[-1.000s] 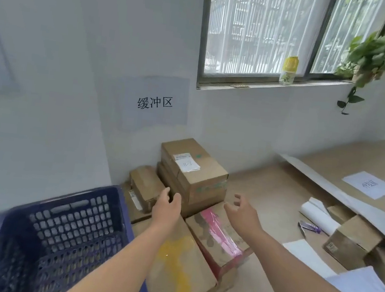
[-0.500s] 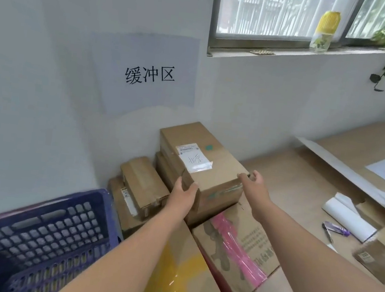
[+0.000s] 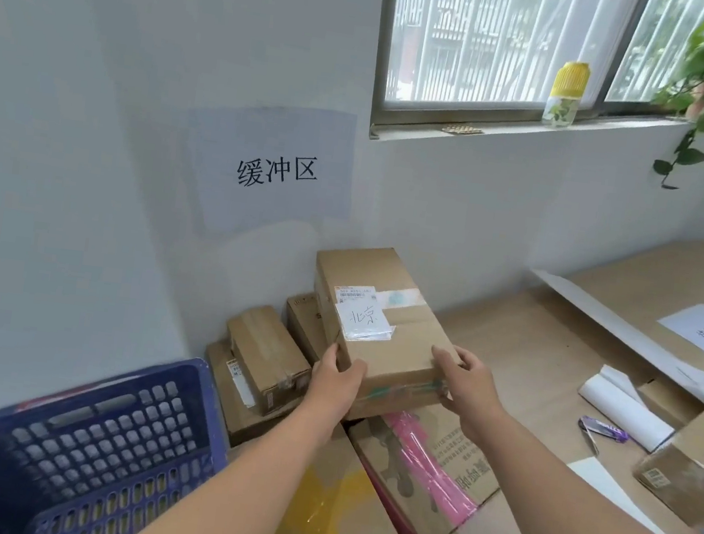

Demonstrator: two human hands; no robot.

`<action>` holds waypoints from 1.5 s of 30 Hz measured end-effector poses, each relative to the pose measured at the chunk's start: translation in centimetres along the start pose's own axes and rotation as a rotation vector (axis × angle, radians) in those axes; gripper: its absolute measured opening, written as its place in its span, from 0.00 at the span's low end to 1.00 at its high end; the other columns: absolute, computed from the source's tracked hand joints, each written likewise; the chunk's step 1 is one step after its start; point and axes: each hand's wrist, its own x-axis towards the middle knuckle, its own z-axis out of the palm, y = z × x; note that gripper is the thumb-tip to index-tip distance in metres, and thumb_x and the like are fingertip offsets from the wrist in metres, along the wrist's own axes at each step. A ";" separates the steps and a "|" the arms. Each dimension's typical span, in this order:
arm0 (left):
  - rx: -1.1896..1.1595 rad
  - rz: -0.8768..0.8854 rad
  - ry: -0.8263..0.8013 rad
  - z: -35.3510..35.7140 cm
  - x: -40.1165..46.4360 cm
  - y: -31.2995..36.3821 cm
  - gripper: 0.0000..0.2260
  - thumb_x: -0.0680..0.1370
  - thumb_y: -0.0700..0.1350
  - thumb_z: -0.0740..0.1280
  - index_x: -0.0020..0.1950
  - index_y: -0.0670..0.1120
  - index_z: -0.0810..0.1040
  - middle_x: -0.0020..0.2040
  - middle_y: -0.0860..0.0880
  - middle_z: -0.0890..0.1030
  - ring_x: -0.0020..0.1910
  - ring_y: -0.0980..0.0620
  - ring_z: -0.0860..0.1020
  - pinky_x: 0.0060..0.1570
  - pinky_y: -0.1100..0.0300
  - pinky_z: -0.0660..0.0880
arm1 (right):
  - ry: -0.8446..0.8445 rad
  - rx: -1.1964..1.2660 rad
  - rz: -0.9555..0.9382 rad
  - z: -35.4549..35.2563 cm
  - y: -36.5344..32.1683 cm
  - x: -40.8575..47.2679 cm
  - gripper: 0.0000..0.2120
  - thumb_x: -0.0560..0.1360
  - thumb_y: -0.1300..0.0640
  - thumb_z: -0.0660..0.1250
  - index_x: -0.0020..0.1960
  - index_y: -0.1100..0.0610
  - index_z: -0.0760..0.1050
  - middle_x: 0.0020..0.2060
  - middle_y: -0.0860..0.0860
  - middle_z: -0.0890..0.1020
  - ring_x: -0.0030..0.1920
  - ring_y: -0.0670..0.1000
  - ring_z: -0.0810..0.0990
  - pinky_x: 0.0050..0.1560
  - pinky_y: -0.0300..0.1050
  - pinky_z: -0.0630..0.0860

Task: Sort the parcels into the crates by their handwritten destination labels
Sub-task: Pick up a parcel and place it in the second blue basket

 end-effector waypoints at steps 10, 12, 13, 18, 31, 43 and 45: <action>0.016 0.176 0.075 -1.4 -16.8 1.0 0.41 0.75 0.43 0.69 0.81 0.58 0.50 0.75 0.51 0.65 0.68 0.45 0.72 0.64 0.45 0.76 | -0.050 0.135 -0.087 -5.2 -2.1 -14.0 0.16 0.76 0.48 0.72 0.53 0.59 0.74 0.45 0.53 0.80 0.42 0.51 0.77 0.45 0.53 0.75; 0.046 0.223 0.080 -2.4 -20.7 1.0 0.41 0.74 0.43 0.69 0.81 0.60 0.50 0.75 0.52 0.65 0.68 0.46 0.72 0.64 0.45 0.76 | -0.077 0.143 -0.098 -5.8 -2.7 -17.2 0.16 0.76 0.47 0.72 0.51 0.57 0.73 0.47 0.54 0.80 0.43 0.52 0.78 0.47 0.55 0.79; 0.069 0.255 0.087 -3.0 -22.4 0.9 0.42 0.74 0.44 0.70 0.81 0.61 0.51 0.75 0.53 0.64 0.68 0.46 0.71 0.65 0.45 0.75 | -0.086 0.136 -0.112 -5.9 -3.0 -18.5 0.16 0.75 0.45 0.73 0.51 0.56 0.73 0.48 0.55 0.80 0.44 0.52 0.78 0.48 0.57 0.80; 0.175 0.328 0.134 -8.5 -29.0 1.0 0.45 0.72 0.44 0.69 0.80 0.63 0.48 0.79 0.54 0.55 0.71 0.47 0.68 0.65 0.47 0.75 | -0.208 0.087 -0.196 -3.5 -5.0 -25.2 0.23 0.76 0.43 0.71 0.66 0.50 0.70 0.54 0.51 0.79 0.49 0.51 0.81 0.47 0.55 0.82; 0.028 0.417 0.414 -27.2 -38.6 -5.0 0.37 0.77 0.57 0.71 0.80 0.62 0.55 0.62 0.47 0.77 0.56 0.50 0.79 0.58 0.46 0.79 | -0.487 -0.031 -0.341 13.5 -6.1 -38.9 0.26 0.76 0.41 0.71 0.70 0.50 0.72 0.59 0.48 0.81 0.53 0.47 0.81 0.46 0.44 0.78; -0.016 0.438 0.417 -34.5 -41.5 -8.5 0.34 0.79 0.49 0.70 0.81 0.54 0.58 0.61 0.58 0.77 0.62 0.52 0.77 0.65 0.49 0.75 | -0.484 -0.103 -0.321 20.5 -3.8 -44.2 0.24 0.78 0.43 0.68 0.70 0.50 0.71 0.58 0.48 0.80 0.53 0.48 0.79 0.48 0.46 0.78; -0.007 0.437 0.410 -34.7 -41.2 -9.3 0.30 0.80 0.49 0.70 0.79 0.54 0.61 0.60 0.59 0.77 0.60 0.55 0.77 0.64 0.51 0.75 | -0.475 -0.126 -0.307 20.9 -3.2 -44.2 0.22 0.78 0.43 0.68 0.69 0.51 0.72 0.57 0.49 0.80 0.53 0.48 0.80 0.47 0.46 0.78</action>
